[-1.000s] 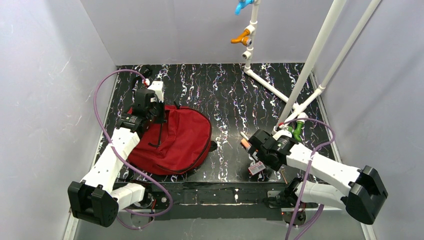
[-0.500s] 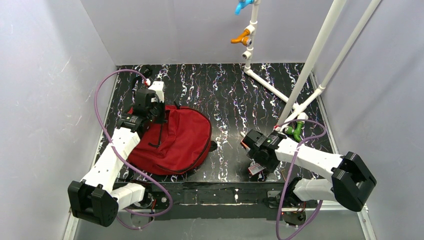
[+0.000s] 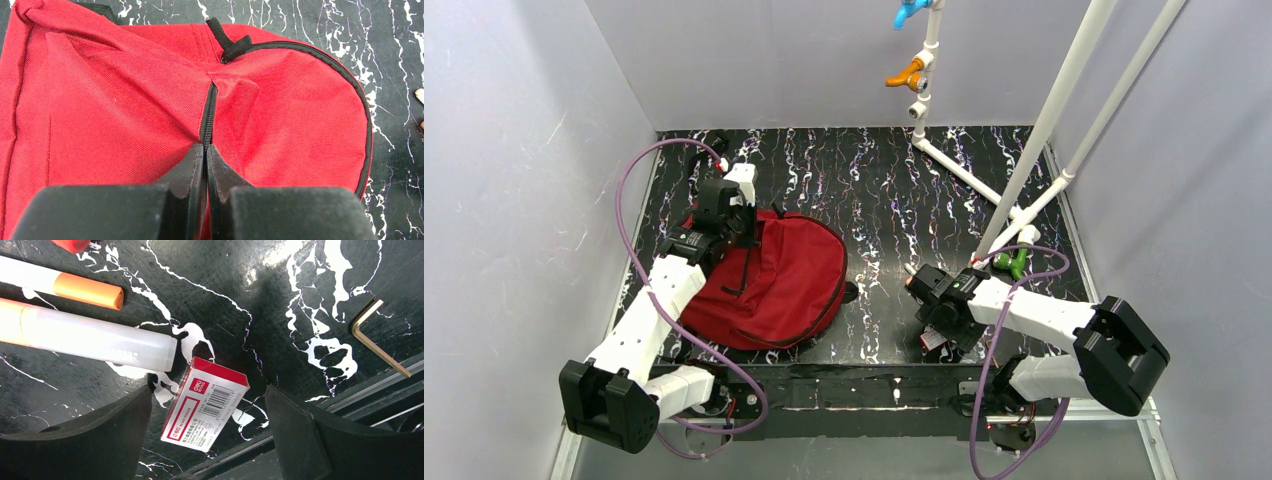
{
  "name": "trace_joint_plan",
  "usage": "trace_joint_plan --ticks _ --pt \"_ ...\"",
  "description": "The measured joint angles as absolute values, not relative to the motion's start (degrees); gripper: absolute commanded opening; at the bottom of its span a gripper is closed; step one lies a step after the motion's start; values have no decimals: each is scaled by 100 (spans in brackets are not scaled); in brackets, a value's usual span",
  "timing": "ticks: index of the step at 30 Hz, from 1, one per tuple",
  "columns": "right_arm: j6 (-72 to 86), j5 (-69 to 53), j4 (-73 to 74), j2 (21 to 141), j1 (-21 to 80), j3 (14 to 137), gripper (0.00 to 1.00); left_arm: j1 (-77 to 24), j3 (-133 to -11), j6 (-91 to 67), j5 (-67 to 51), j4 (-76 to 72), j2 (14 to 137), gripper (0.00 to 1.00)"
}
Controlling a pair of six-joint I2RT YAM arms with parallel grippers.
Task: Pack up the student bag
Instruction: Pick up the stationery from the center of the board.
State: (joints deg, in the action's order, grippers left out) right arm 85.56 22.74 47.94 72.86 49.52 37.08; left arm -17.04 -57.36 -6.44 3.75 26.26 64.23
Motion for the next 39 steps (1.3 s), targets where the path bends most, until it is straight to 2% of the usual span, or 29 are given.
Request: trace_joint_plan --ticks 10,14,27,35,39 --pt "8571 2259 4790 7356 4952 3750 78 -1761 -5739 -639 447 2646 6427 0" --pt "8580 2259 4794 7349 4952 3750 69 -1767 -5739 -639 458 2652 6431 0" --pt "8589 2270 4737 7148 4952 3723 48 -1789 -5739 -637 471 2665 6434 0" --pt "7929 2320 4600 6678 4952 3651 38 -1800 -5739 -637 473 2685 6434 0" --pt "7369 2189 4132 6309 4952 3605 37 -1802 -5739 -637 473 2694 6434 0"
